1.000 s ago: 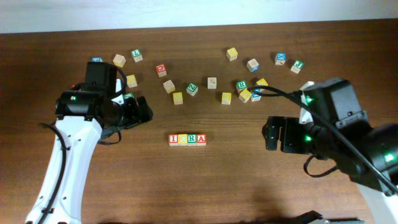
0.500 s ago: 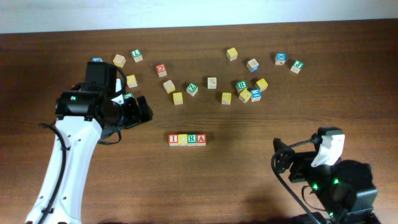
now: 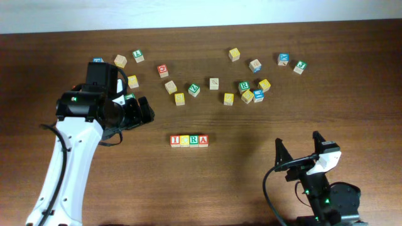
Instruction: Spell out ICRA
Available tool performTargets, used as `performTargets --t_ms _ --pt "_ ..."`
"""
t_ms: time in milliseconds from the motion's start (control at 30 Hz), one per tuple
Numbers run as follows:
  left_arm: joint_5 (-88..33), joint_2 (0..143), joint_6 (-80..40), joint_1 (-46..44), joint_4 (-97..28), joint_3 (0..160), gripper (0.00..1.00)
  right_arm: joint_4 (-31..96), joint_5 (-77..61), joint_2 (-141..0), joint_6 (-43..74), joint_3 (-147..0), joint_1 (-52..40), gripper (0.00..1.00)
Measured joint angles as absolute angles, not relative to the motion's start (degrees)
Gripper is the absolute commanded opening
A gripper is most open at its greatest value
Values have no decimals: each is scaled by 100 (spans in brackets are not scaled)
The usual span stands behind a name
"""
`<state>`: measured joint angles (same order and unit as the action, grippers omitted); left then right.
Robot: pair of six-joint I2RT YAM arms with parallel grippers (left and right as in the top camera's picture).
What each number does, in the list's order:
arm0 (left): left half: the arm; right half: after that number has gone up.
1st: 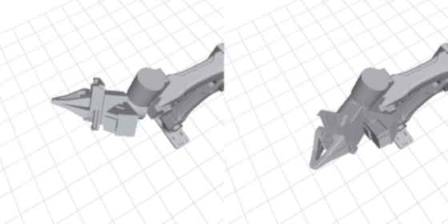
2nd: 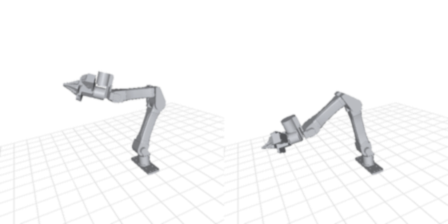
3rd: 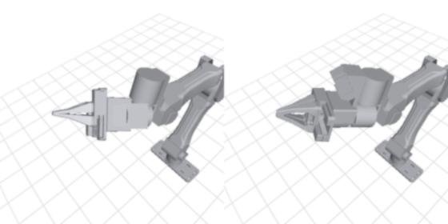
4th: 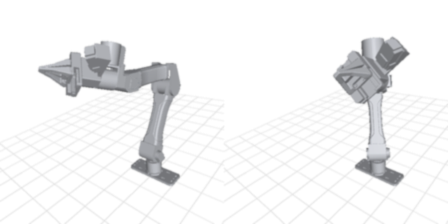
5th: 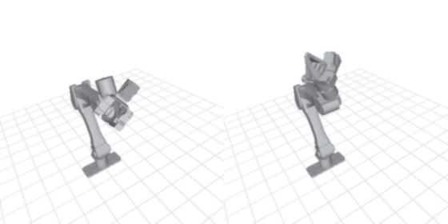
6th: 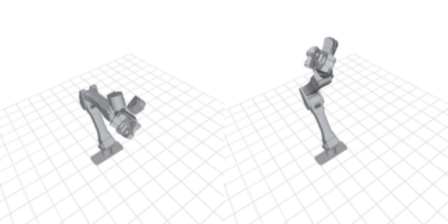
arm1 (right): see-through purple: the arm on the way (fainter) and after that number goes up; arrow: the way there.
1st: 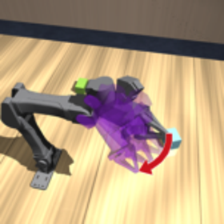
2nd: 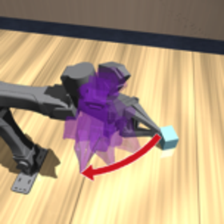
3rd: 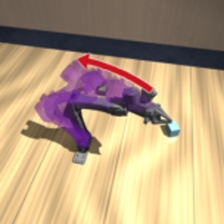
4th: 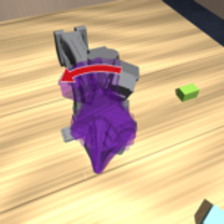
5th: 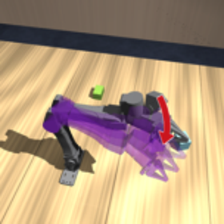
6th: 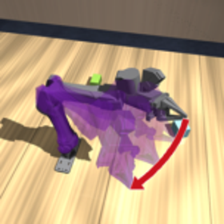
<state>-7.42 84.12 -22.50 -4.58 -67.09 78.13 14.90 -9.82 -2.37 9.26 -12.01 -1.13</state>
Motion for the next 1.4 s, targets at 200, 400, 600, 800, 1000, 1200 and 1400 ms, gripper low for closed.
performTargets --t_ms 200,400,600,800,1000,1200,1400 --pt "-742 8412 -2250 -458 -6709 7813 99 412 -958 -89 886 -637 -113 98" --pt "-742 8412 -2250 -458 -6709 7813 99 -362 -650 -91 1055 -91 -113 98" --pt "-742 8412 -2250 -458 -6709 7813 99 -69 -600 -84 539 -75 -113 98" --pt "-742 8412 -2250 -458 -6709 7813 99 368 -580 -80 -5 -62 -110 98" --pt "-742 8412 -2250 -458 -6709 7813 99 414 -228 -80 -27 -62 -108 98" --pt "-742 8412 -2250 -458 -6709 7813 99 427 -126 -80 27 -62 -108 98" --pt "-742 8412 -2250 -458 -6709 7813 99 427 -126 -80 45 -62 -108 98"
